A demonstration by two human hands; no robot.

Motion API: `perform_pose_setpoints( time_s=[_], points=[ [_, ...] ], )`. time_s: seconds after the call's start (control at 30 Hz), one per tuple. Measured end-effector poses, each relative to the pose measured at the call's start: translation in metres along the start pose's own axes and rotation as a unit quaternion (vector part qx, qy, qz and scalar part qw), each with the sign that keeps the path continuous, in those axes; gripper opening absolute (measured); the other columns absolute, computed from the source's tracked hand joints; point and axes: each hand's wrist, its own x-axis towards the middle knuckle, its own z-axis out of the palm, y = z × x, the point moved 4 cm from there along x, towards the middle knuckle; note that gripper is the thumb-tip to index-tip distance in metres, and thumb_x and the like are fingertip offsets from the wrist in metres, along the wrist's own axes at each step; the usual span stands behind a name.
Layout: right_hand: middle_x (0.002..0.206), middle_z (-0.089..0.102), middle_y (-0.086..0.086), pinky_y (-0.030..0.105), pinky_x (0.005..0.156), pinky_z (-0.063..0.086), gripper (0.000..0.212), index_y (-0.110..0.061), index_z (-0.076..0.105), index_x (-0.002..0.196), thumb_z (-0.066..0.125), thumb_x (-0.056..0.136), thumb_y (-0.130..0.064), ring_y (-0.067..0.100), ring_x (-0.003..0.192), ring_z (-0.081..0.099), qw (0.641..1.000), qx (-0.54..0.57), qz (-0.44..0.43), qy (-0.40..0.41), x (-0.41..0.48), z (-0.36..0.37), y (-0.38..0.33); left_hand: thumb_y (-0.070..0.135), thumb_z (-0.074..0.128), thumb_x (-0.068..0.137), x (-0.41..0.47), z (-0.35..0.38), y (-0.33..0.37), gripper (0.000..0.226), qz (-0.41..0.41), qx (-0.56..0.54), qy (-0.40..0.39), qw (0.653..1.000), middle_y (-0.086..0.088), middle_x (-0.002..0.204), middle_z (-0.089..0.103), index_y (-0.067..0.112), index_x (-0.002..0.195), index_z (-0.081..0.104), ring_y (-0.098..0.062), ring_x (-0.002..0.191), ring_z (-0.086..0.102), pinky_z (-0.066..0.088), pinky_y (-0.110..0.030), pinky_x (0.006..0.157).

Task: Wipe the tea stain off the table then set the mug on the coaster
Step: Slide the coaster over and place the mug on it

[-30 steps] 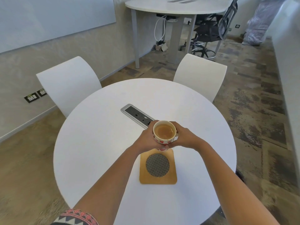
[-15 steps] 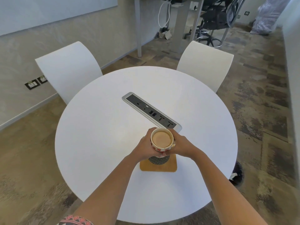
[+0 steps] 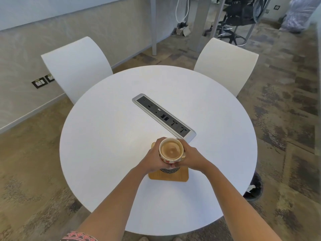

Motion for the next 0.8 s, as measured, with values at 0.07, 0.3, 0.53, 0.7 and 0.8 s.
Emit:
perform_pose_setpoints(
  time_s=[0.07,0.3,0.53,0.7,0.8],
  points=[
    [0.116,0.060,-0.013,0.031,0.091,0.048,0.087,-0.039,0.042,0.126,0.089,0.055,-0.020,0.009,0.108,0.056,1.000,0.002,0.003,-0.004,0.000,0.000,0.001,0.020,0.092,0.050,0.000,0.000,0.000,0.098,-0.001,-0.002,0.000,1.000,0.015,0.125,0.049,0.036,0.129,0.035,-0.008,0.119,0.046,0.044,-0.024,0.092],
    [0.117,0.058,-0.014,0.035,0.094,0.048,0.089,-0.042,0.038,0.125,0.087,0.056,-0.018,0.011,0.110,0.055,1.000,0.011,-0.002,-0.007,0.000,0.002,0.001,0.021,0.091,0.051,0.001,0.001,-0.001,0.100,-0.002,-0.002,-0.009,1.000,0.014,0.127,0.047,0.038,0.129,0.032,-0.010,0.121,0.045,0.043,-0.023,0.093],
    [0.122,0.055,-0.018,0.030,0.093,0.046,0.091,-0.038,0.041,0.130,0.088,0.056,-0.014,0.009,0.113,0.053,0.999,0.032,-0.016,-0.002,-0.004,0.003,-0.002,0.021,0.089,0.050,-0.004,0.002,0.000,0.102,-0.004,-0.009,0.000,1.000,0.013,0.130,0.041,0.040,0.129,0.027,-0.008,0.125,0.039,0.040,-0.023,0.098],
    [0.118,0.057,-0.012,0.027,0.089,0.046,0.080,-0.037,0.042,0.126,0.083,0.062,-0.011,0.011,0.111,0.054,0.999,0.037,-0.018,0.005,-0.009,0.000,-0.002,0.018,0.087,0.051,-0.006,0.005,0.002,0.096,-0.003,-0.011,0.012,1.000,0.019,0.129,0.036,0.046,0.122,0.029,-0.007,0.125,0.036,0.037,-0.022,0.099],
    [0.118,0.059,-0.011,0.031,0.091,0.048,0.077,-0.035,0.045,0.125,0.084,0.062,-0.014,0.011,0.110,0.055,0.999,0.032,-0.022,0.017,-0.012,-0.002,-0.002,0.015,0.085,0.053,-0.008,0.006,0.002,0.095,-0.004,-0.009,0.011,1.000,0.011,0.130,0.037,0.049,0.122,0.027,-0.010,0.125,0.037,0.039,-0.025,0.099]
  ],
)
